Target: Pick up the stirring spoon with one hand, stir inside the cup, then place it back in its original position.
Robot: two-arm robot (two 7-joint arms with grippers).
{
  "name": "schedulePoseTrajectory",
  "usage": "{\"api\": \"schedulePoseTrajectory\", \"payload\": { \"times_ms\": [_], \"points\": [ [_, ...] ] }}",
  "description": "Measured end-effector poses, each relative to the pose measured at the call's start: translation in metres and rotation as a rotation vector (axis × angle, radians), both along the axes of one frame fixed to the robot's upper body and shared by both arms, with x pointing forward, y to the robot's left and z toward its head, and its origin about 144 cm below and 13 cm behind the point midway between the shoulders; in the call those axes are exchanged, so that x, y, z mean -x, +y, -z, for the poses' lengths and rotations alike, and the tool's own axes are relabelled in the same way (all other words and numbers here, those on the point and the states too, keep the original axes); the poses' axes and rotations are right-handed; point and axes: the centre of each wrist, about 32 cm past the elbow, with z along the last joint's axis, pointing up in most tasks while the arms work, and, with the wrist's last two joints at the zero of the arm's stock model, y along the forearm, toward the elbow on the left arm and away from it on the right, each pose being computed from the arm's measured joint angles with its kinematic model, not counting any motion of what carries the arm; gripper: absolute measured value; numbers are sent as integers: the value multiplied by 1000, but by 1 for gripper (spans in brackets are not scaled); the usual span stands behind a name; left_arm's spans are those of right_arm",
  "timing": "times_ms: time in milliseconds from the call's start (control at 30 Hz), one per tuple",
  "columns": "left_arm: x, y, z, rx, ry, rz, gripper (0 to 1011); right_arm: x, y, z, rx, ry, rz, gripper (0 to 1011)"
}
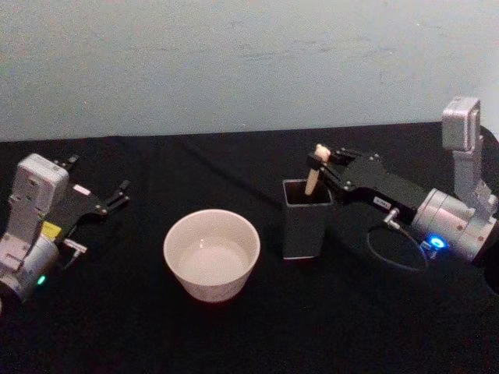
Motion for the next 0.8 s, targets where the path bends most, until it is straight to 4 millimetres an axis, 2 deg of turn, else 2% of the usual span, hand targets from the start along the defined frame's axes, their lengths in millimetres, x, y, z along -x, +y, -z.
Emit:
{"api": "schedulePoseTrajectory", "payload": {
  "times_ms": [567,800],
  "points": [
    [0,0,0,0,0,0,1001,7,-7,-49,-41,-246,-70,212],
    [0,0,0,0,0,0,1001,0,1,-60,-57,-328,-135,212]
  ]
}}
